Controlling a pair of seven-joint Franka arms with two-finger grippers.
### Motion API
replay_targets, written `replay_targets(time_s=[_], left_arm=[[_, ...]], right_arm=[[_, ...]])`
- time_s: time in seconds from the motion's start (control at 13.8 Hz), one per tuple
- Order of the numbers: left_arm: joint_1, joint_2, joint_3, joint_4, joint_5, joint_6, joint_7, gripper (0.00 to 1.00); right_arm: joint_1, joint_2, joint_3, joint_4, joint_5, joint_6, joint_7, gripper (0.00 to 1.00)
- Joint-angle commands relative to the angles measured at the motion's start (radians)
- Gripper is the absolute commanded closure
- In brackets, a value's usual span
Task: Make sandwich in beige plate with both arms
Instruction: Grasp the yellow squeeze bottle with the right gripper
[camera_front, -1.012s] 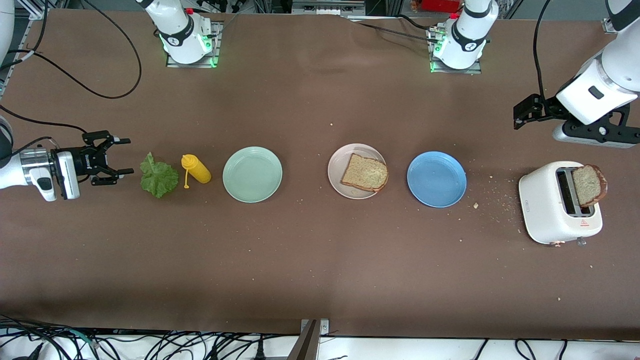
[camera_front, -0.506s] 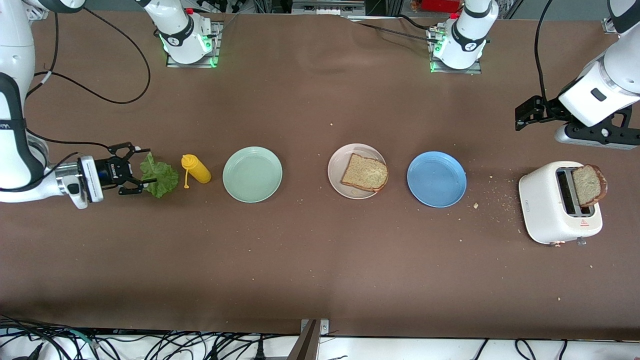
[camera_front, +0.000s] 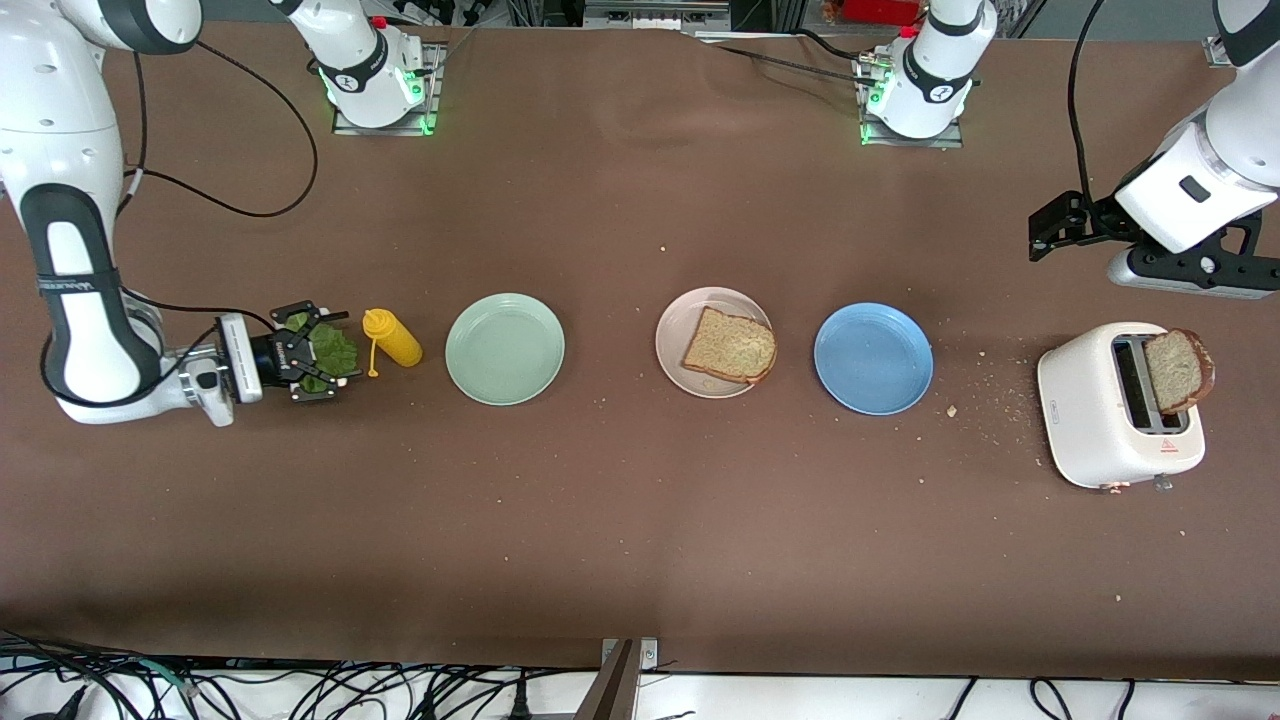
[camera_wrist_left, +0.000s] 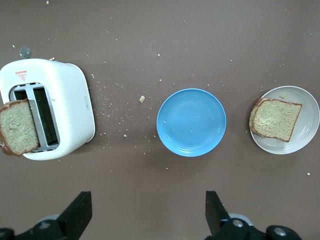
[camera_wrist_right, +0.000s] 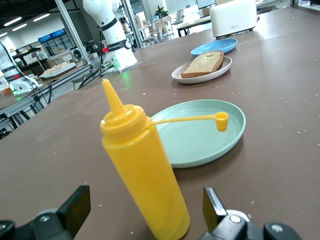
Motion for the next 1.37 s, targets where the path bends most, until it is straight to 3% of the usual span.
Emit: replay_targets(time_s=[0.0,0.65,0.72,0.8,0.87,1.08,1.16,1.3], left_arm=[[0.002,0.009,0.005,0.015,-0.026,0.005,-0.007,0.00],[0.001,0.016,0.004,0.023,-0.026,0.005,-0.009,0.00],[-0.001,0.016,0.004,0.023,-0.026,0.005,-0.009,0.00],[-0.001,0.016,0.004,0.024,-0.026,0.005,-0.009,0.00],[-0.002,0.016,0.004,0.023,-0.026,0.005,-0.009,0.00],[-0.005,0.016,0.002,0.023,-0.026,0.005,-0.010,0.00],[-0.005,0.016,0.002,0.023,-0.026,0.005,-0.009,0.00],[-0.004,0.016,0.002,0.023,-0.026,0.005,-0.009,0.00]], right_arm=[[0.002,0.044,-0.002,0.034,0.035,-0.008,-0.066,0.00],[0.037,0.095,0.013,0.036,0.052,-0.011,-0.082,0.00],[0.039,0.093,0.013,0.036,0.052,-0.006,-0.077,0.04],[0.039,0.095,0.015,0.036,0.052,0.000,-0.082,0.20],[0.042,0.095,0.018,0.040,0.052,0.004,-0.073,0.46],[0.065,0.095,0.018,0.045,0.055,0.030,-0.067,0.95],[0.065,0.093,0.016,0.045,0.053,0.038,-0.056,1.00],[0.063,0.093,0.016,0.045,0.055,0.037,-0.009,1.00]])
